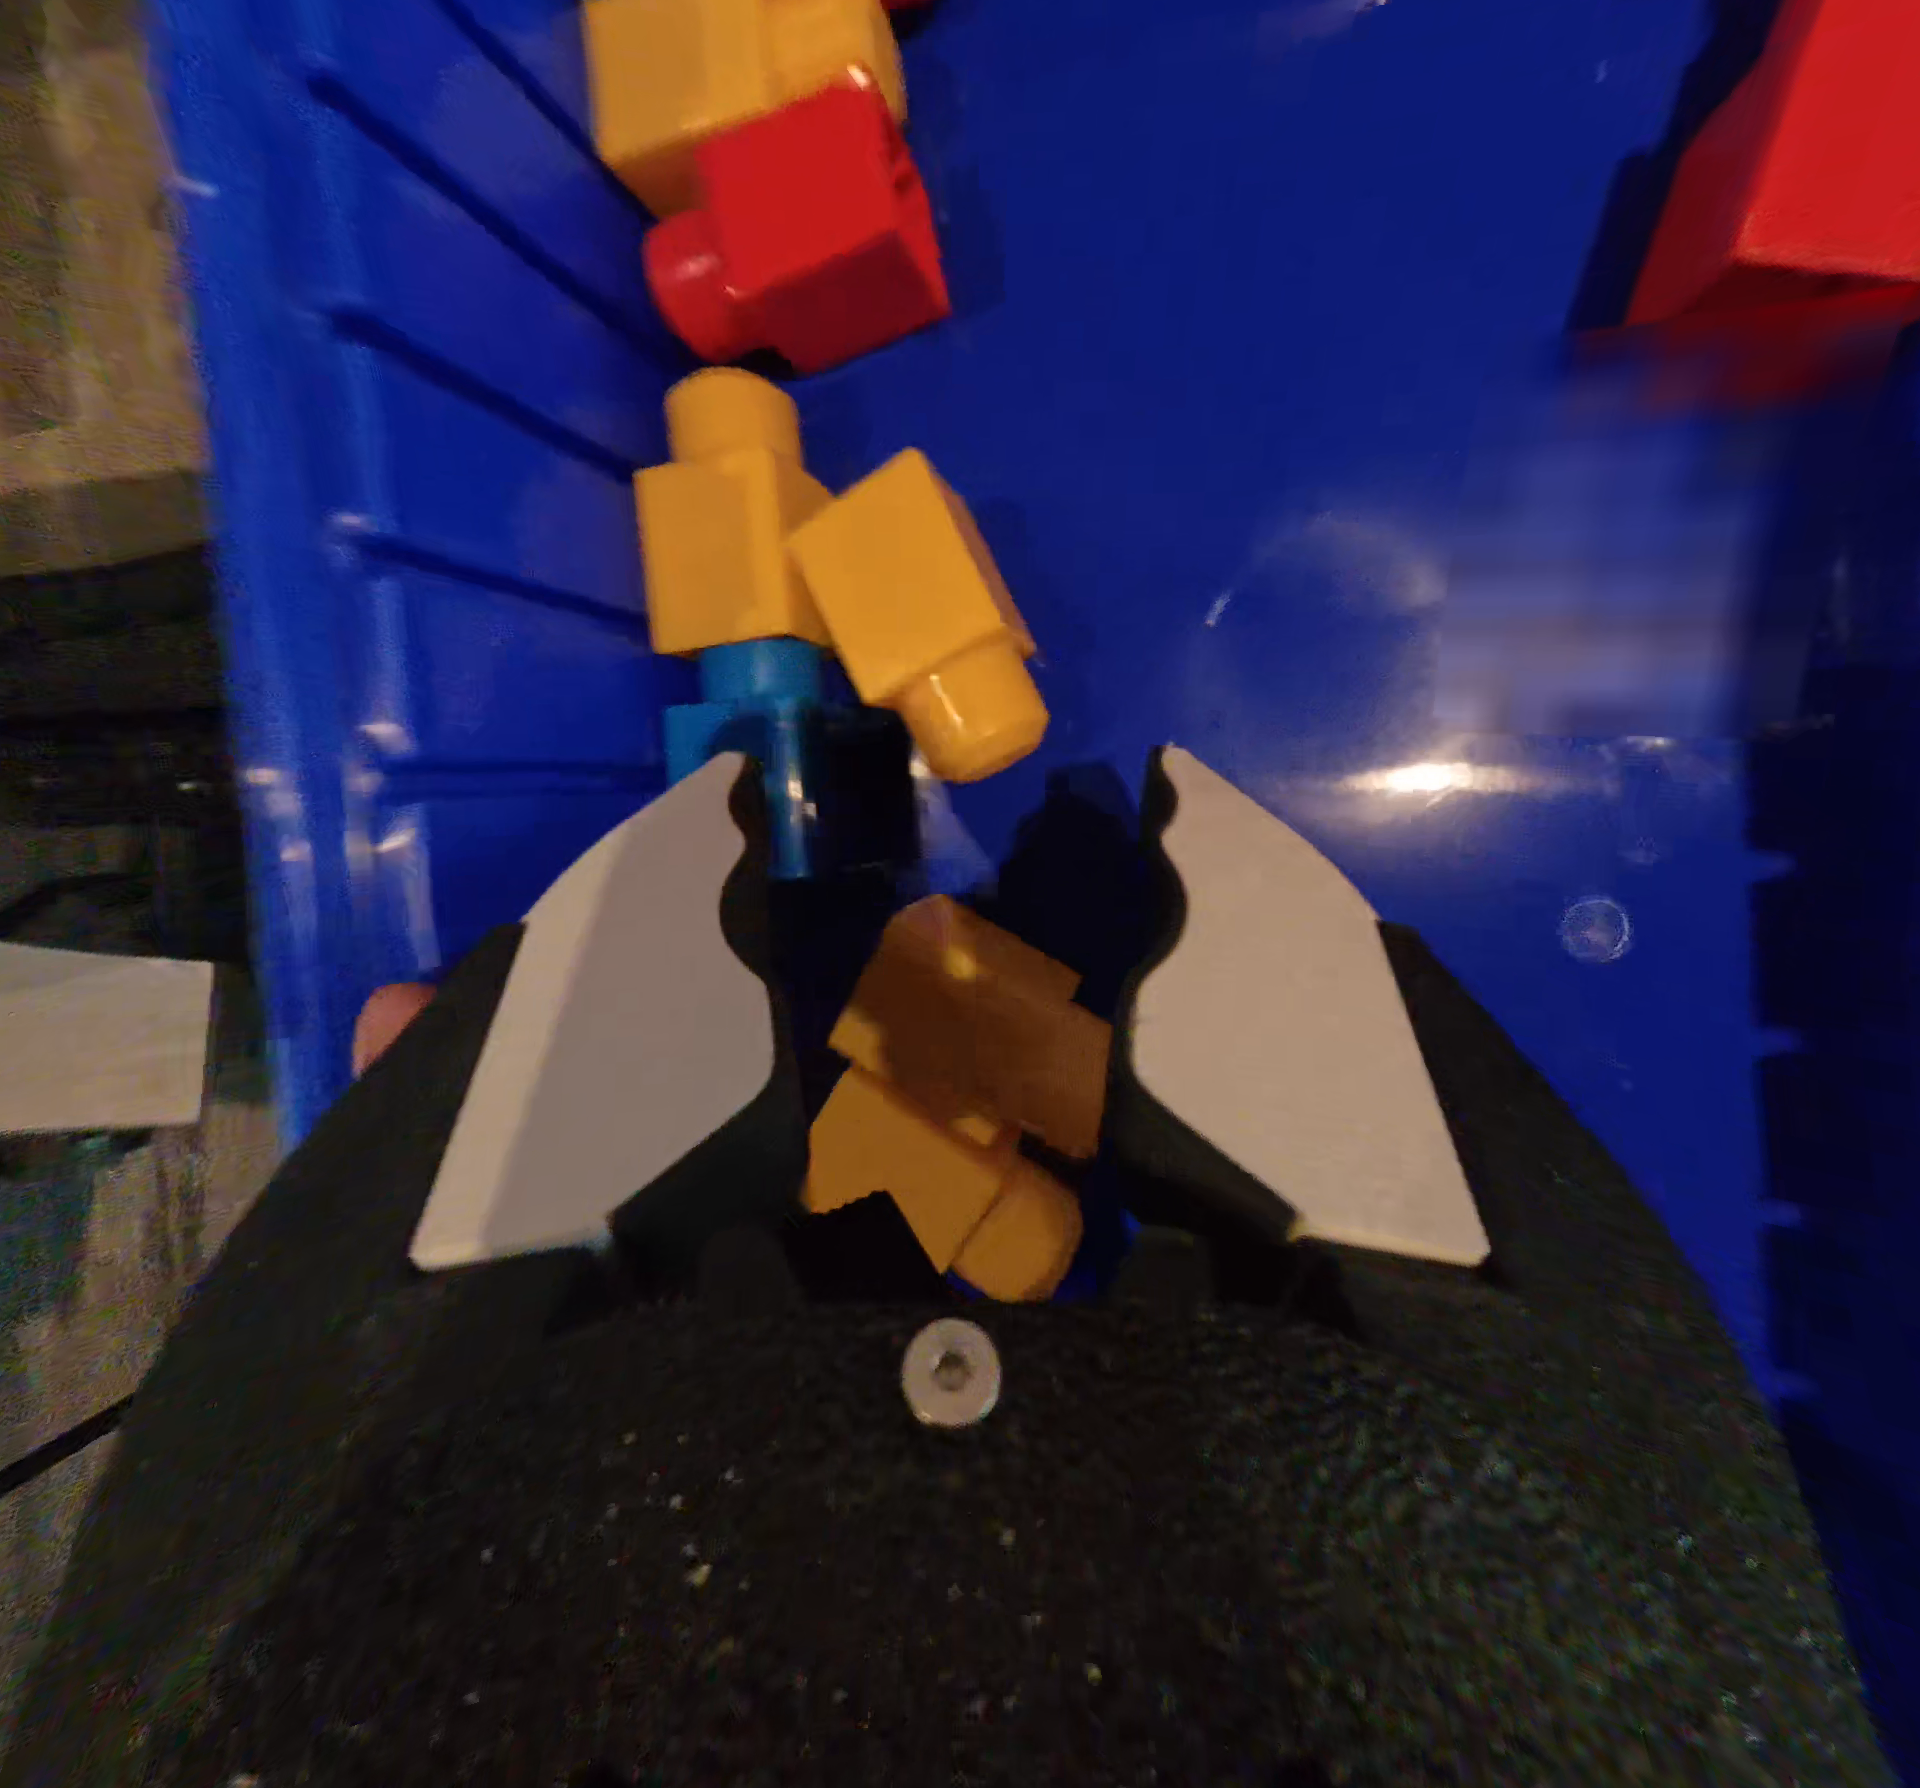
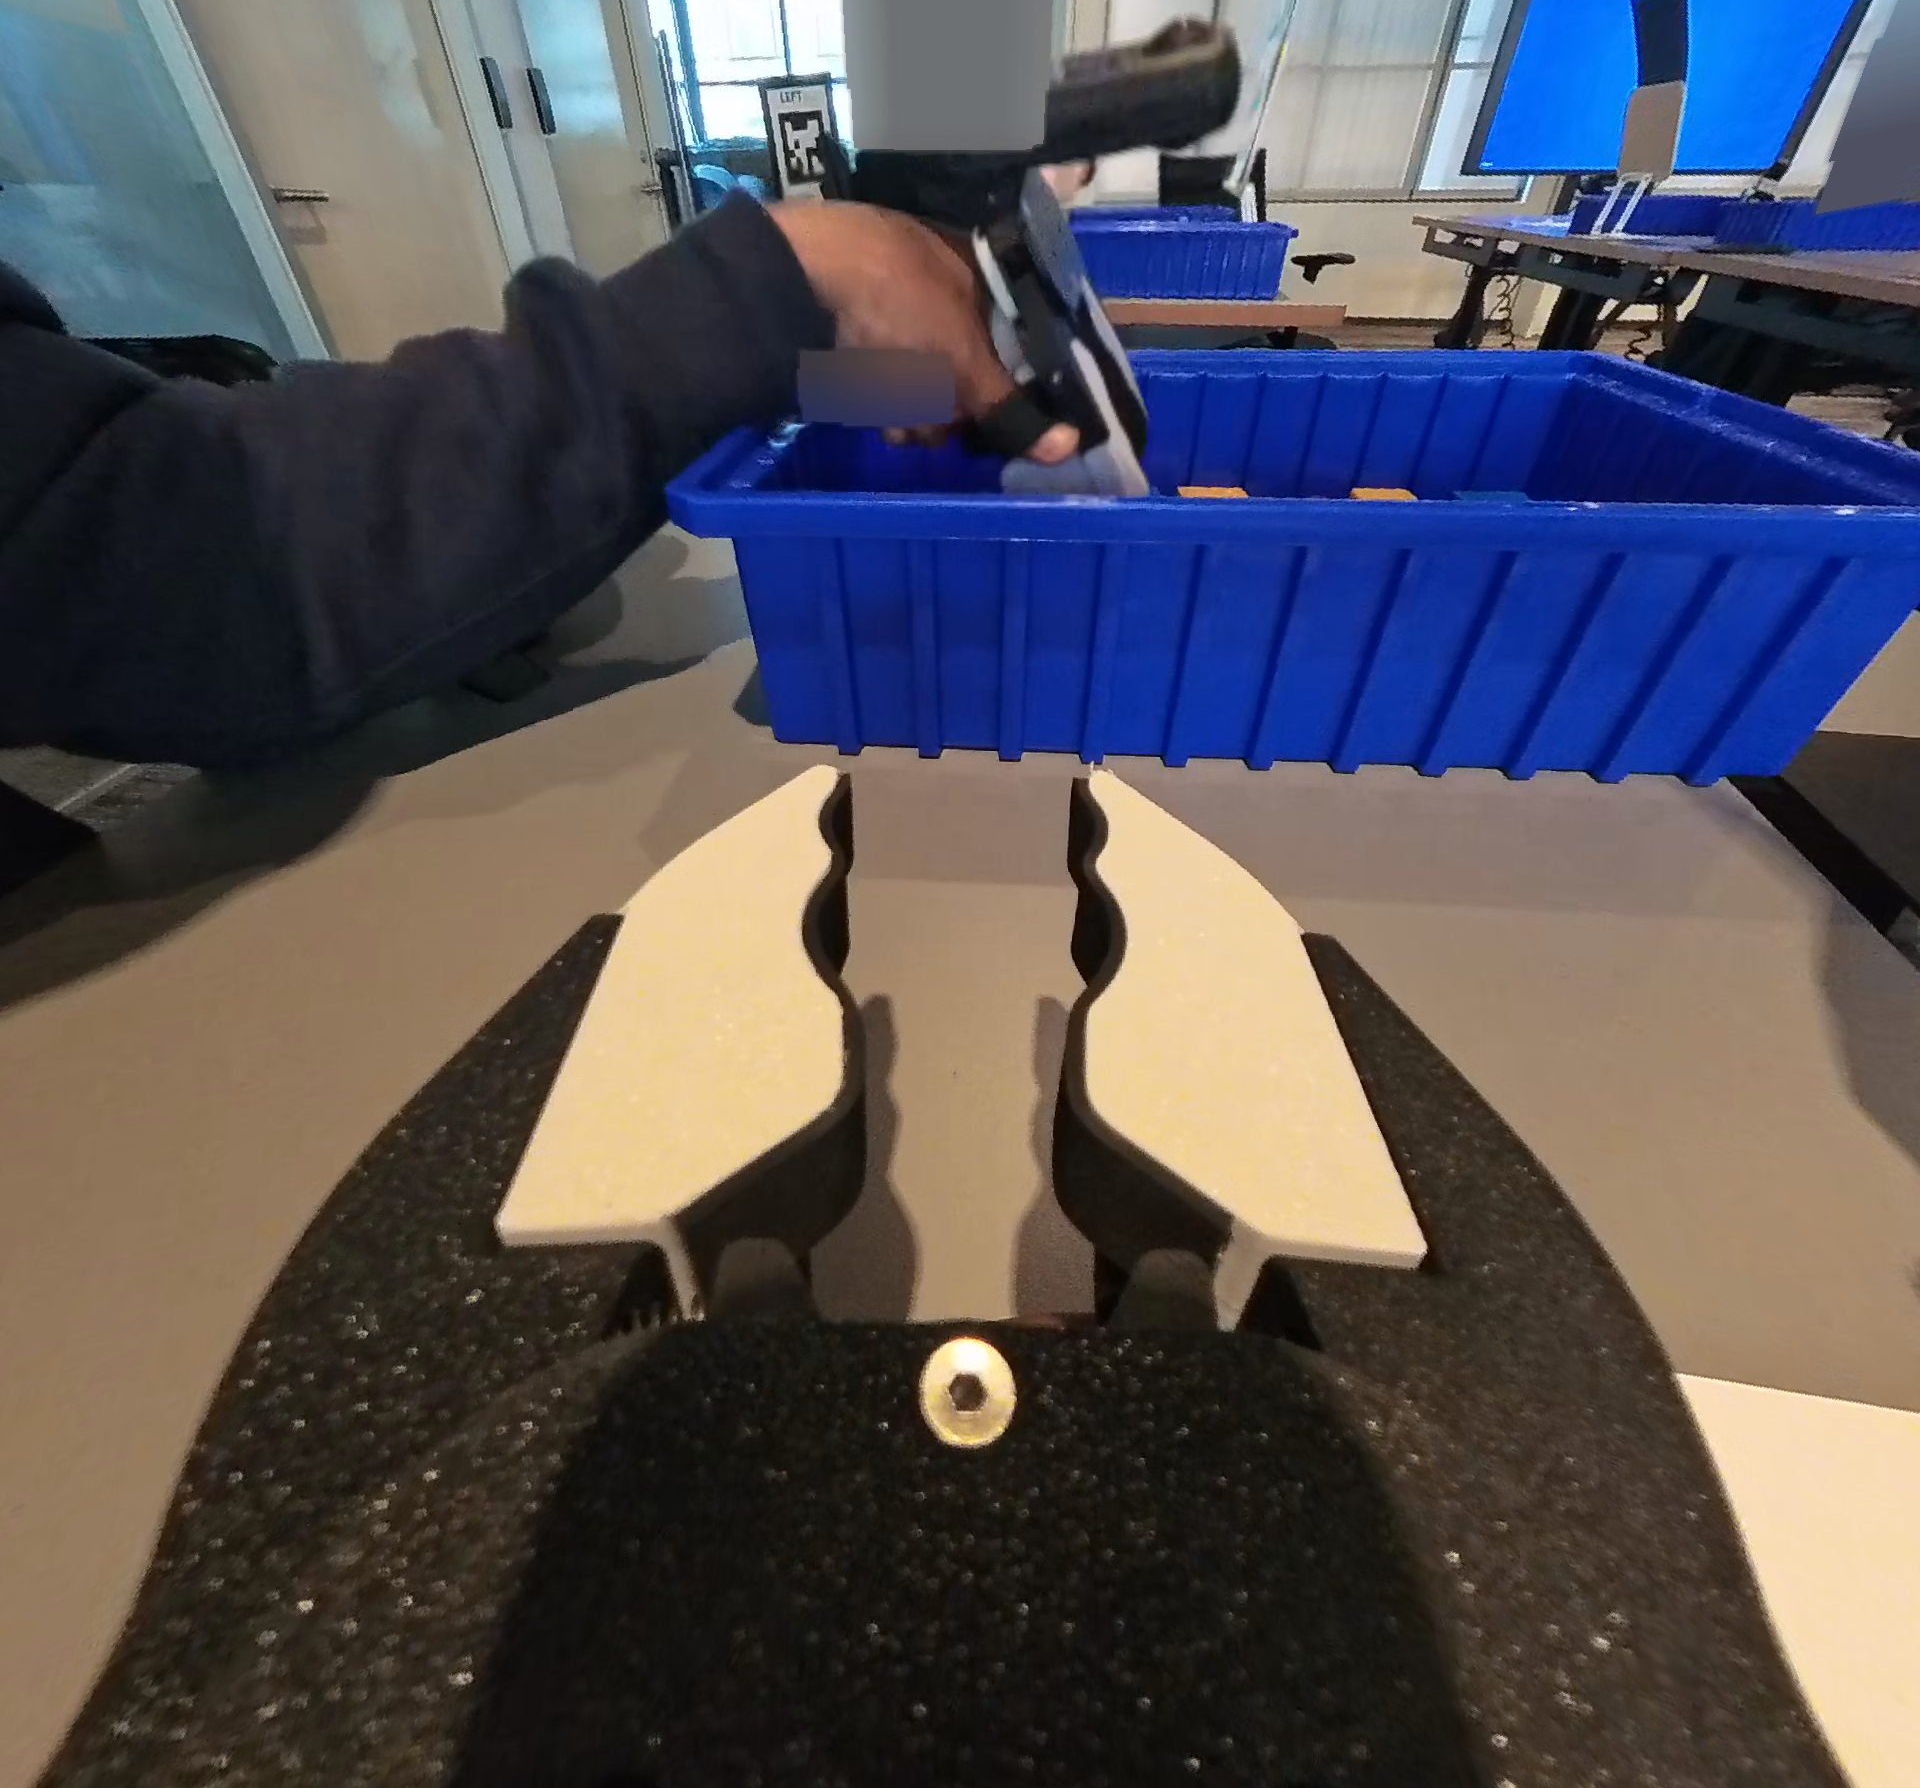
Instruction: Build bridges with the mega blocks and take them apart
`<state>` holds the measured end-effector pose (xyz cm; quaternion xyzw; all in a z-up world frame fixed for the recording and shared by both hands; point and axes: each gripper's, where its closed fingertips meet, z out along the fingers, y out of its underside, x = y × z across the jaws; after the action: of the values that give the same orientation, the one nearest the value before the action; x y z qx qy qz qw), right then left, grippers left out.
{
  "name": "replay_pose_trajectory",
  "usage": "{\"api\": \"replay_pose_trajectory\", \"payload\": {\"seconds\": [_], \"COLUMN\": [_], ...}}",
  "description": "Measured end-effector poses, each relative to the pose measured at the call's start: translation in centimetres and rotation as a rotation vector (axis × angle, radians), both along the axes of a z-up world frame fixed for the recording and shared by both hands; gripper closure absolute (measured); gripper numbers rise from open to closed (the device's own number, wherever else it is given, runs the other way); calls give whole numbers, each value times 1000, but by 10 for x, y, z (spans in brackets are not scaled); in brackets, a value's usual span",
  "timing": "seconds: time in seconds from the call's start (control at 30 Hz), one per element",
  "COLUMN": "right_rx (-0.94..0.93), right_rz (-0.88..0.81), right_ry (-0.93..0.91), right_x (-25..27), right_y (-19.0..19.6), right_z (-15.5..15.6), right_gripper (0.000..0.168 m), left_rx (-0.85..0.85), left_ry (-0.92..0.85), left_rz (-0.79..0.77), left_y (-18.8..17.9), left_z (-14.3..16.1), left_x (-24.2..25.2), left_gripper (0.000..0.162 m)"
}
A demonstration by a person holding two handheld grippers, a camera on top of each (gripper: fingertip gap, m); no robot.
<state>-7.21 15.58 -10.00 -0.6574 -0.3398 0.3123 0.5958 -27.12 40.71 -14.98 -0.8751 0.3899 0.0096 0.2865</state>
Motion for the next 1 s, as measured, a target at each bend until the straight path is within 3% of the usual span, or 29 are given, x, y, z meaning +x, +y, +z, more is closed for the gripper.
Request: {"api": "replay_pose_trajectory", "payload": {"seconds": [0.2, 0.6, 0.8, 0.9, 1.0], "right_rx": [-7, -11, -11, -13, -14], "right_rz": [5, 6, 6, 7, 7], "right_ry": [8, 14, 15, 17, 18], "right_x": [0, 1, 1, 1, 1], "right_y": [0, 0, 0, 0, 1], "right_z": [0, 1, 1, 1, 1], "right_gripper": [128, 128, 128, 128, 128], "left_rx": [34, -142, -239, -270, -214], "left_ry": [-4, 187, 248, 162, 144], "left_rz": [63, 90, -35, -102, -54], "left_y": [1, -18, -36, -46, -38], "left_z": [21, -10, -32, -27, -13], "left_x": [-19, -36, -17, 1, -4], "left_gripper": [98, 97, 98, 103, 109]}}
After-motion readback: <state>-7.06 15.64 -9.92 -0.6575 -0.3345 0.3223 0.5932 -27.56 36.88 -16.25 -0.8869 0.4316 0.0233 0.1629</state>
